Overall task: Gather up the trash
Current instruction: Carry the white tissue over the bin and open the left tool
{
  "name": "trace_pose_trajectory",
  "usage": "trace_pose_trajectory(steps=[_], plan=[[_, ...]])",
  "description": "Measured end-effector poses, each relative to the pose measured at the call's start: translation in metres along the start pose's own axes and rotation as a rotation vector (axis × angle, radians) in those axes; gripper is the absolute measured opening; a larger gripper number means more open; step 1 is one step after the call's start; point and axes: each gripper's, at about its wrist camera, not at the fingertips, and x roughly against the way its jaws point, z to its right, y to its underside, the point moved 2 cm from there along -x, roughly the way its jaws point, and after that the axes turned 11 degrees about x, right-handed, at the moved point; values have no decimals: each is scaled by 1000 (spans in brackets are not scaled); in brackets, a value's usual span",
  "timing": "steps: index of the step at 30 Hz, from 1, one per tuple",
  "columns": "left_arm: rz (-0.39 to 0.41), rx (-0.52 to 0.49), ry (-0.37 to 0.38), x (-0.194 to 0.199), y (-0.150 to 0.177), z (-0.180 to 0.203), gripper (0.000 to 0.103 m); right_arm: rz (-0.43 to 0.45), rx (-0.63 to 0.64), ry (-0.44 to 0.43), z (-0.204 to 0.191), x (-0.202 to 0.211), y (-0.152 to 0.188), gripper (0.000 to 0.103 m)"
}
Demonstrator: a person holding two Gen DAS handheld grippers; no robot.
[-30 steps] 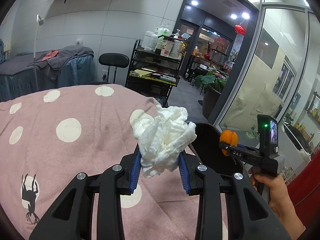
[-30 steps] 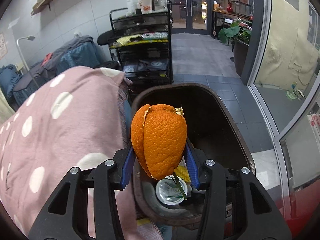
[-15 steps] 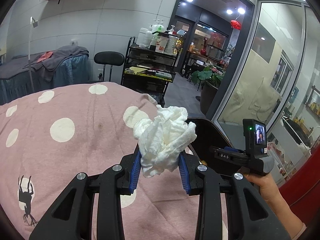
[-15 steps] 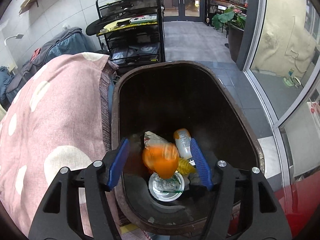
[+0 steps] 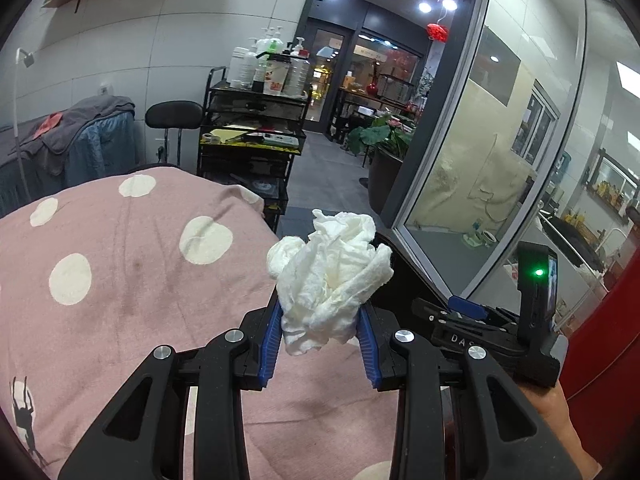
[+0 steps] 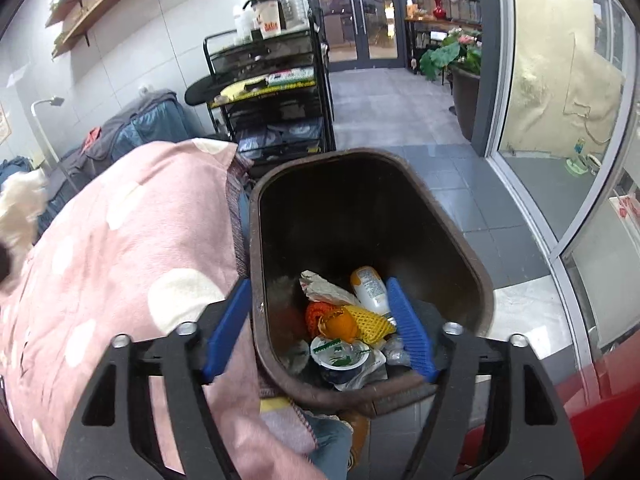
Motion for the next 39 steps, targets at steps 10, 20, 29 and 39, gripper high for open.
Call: trace_pose_trajectory(steps=[10, 20, 29, 39], plan=[[-101, -65, 70, -49, 2, 46, 33, 25, -26, 16, 10, 31, 16, 73], [-190, -106, 89, -89, 13, 72, 33, 13, -63, 36, 26, 43, 39, 74], [-270, -134, 82, -121, 22, 86, 34, 3, -90, 54, 39, 51, 54, 74], [-310, -149, 41, -138, 30, 89, 76, -6, -101, 82, 48, 61, 65, 75]])
